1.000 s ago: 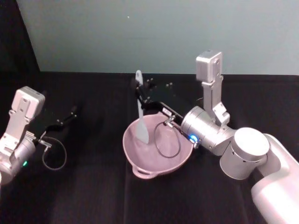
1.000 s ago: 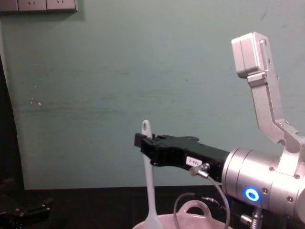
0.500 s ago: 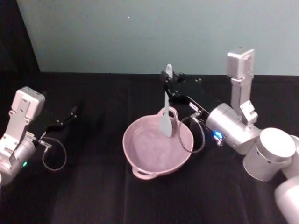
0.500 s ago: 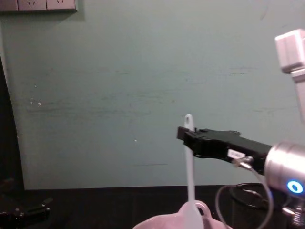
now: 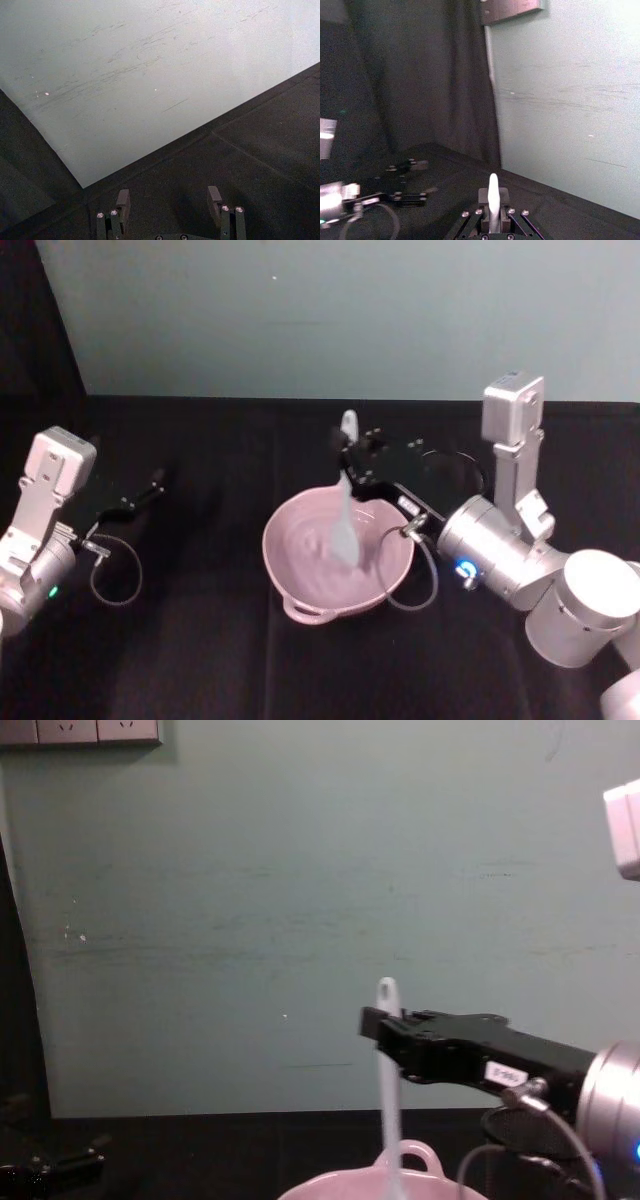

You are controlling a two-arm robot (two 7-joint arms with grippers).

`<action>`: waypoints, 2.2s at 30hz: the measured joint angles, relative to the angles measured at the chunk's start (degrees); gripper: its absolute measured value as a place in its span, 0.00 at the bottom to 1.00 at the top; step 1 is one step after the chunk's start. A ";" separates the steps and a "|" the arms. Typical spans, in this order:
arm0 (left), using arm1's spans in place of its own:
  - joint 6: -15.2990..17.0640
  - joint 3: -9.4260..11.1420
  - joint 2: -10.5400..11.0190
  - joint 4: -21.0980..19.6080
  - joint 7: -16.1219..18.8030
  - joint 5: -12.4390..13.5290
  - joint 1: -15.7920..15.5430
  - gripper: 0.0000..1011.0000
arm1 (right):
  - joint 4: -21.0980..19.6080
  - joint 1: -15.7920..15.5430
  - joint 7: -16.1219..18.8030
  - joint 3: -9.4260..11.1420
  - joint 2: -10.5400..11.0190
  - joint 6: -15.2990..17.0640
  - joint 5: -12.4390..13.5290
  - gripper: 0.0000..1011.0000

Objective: Use the one hand to pick up the spoon and stir the clear water in the bowl.

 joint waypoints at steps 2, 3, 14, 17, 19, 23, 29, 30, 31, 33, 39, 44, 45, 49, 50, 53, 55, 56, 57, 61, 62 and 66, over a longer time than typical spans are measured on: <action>0.00 0.00 0.00 0.00 0.00 0.00 0.00 1.00 | -0.50 -0.24 0.30 -0.55 -0.20 0.00 0.00 0.12; 0.00 0.00 0.00 0.00 0.00 0.00 0.00 1.00 | -0.81 -0.31 0.65 -1.27 -0.52 0.00 0.01 0.12; 0.00 0.00 0.00 0.00 0.00 0.00 0.00 1.00 | 4.20 3.68 2.15 -4.63 -3.89 -0.93 -0.06 0.12; 0.00 0.00 0.00 0.00 0.00 0.00 0.00 1.00 | 6.38 4.94 2.42 -4.65 -4.63 -1.33 0.13 0.12; 0.00 0.00 0.00 0.00 0.00 0.00 0.00 1.00 | 8.42 6.24 2.51 -4.62 -5.16 -1.73 0.17 0.12; 0.00 0.00 0.00 0.00 0.00 0.00 0.00 1.00 | 11.02 8.04 2.42 -4.40 -5.35 -2.15 -0.42 0.12; 0.00 0.00 0.00 0.00 0.00 0.00 0.00 1.00 | 11.72 8.31 0.75 -2.14 -4.07 -2.45 -1.05 0.12; 0.00 0.00 0.00 0.00 0.00 0.00 0.00 1.00 | 11.45 8.11 0.55 -1.79 -3.80 -2.45 -1.06 0.12; 0.00 0.00 0.00 0.00 0.00 0.00 0.00 1.00 | 10.70 7.56 0.15 -1.03 -3.20 -2.44 -1.06 0.12; 0.00 0.00 0.00 0.00 0.00 0.00 0.00 1.00 | 9.17 6.51 -0.35 0.06 -2.26 -2.34 -1.04 0.12; 0.00 0.00 0.00 0.00 0.00 0.00 0.00 1.00 | 5.20 3.53 -1.06 1.87 -0.09 -1.41 -0.94 0.12; 0.00 0.00 0.00 0.00 0.00 0.00 0.00 1.00 | 2.28 1.39 -1.05 2.28 1.10 -0.60 -0.95 0.12; 0.00 0.00 0.00 0.00 0.00 0.00 0.00 1.00 | 1.49 0.76 -1.04 2.15 1.29 -0.34 -0.96 0.12; 0.00 0.00 0.00 0.00 0.00 0.00 0.00 1.00 | -0.09 -0.20 -0.23 0.90 1.28 0.11 -1.08 0.12; 0.00 0.00 0.00 0.00 0.00 0.00 0.00 1.00 | -0.39 -0.35 0.07 0.31 1.13 0.23 -1.15 0.12; 0.00 0.00 0.00 0.00 0.00 0.00 0.00 1.00 | -0.57 -0.40 0.81 -1.19 0.38 0.26 -1.24 0.12; 0.00 0.00 0.00 0.00 0.00 0.00 0.00 1.00 | -0.46 -0.23 1.12 -1.86 -0.08 0.22 -1.27 0.12; 0.00 0.00 0.00 0.00 0.00 0.00 0.00 1.00 | -0.29 -0.02 1.29 -2.24 -0.36 0.18 -1.27 0.12; 0.00 0.00 0.00 0.00 0.00 0.00 0.00 1.00 | -0.09 0.17 1.48 -2.56 -0.62 0.12 -1.27 0.12; 0.00 0.00 0.00 0.00 0.00 0.00 0.00 1.00 | 1.73 1.60 2.15 -3.95 -2.05 -0.32 -1.20 0.12; 0.00 0.00 0.00 0.00 0.00 0.00 0.00 1.00 | 2.06 1.89 2.22 -4.14 -2.31 -0.42 -1.18 0.12; 0.00 0.00 0.00 0.00 0.00 -0.01 0.00 1.00 | 4.07 3.32 2.42 -4.61 -3.29 -0.89 -1.12 0.12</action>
